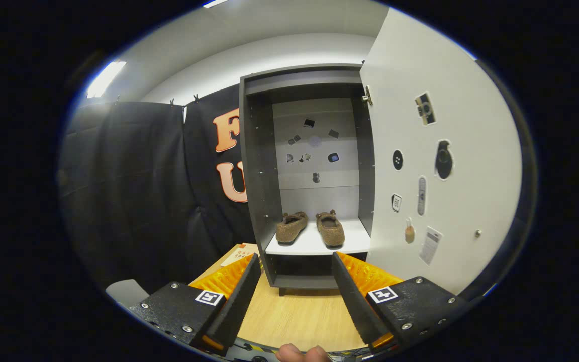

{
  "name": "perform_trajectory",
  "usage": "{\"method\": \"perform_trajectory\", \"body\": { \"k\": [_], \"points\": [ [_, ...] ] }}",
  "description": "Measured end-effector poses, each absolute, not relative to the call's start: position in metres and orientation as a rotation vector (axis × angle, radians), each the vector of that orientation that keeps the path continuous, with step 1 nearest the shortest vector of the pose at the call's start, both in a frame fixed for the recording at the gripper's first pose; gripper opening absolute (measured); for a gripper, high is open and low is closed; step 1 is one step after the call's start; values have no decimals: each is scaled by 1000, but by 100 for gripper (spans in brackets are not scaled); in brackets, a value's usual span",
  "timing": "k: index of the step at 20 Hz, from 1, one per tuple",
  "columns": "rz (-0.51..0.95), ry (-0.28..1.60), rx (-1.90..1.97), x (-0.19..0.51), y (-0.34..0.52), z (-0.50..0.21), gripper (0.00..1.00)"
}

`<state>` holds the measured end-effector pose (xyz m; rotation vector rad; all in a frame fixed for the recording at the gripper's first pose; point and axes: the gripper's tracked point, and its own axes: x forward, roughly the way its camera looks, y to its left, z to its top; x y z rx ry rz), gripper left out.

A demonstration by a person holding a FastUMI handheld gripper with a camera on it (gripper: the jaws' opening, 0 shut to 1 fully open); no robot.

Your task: Open the shoe cabinet door, grab the shoes and put them into the shoe cabinet, then close the shoe cabinet door.

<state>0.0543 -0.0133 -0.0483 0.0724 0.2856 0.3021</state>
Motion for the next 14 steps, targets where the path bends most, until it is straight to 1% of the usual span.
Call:
{"method": "perform_trajectory", "body": {
  "k": [5, 10, 14],
  "points": [
    [411, 326, 159, -1, -71, -54, 89],
    [410, 326, 196, -18, -141, -65, 89],
    [380, 311, 210, -7, -191, -70, 89]
  ]
}}
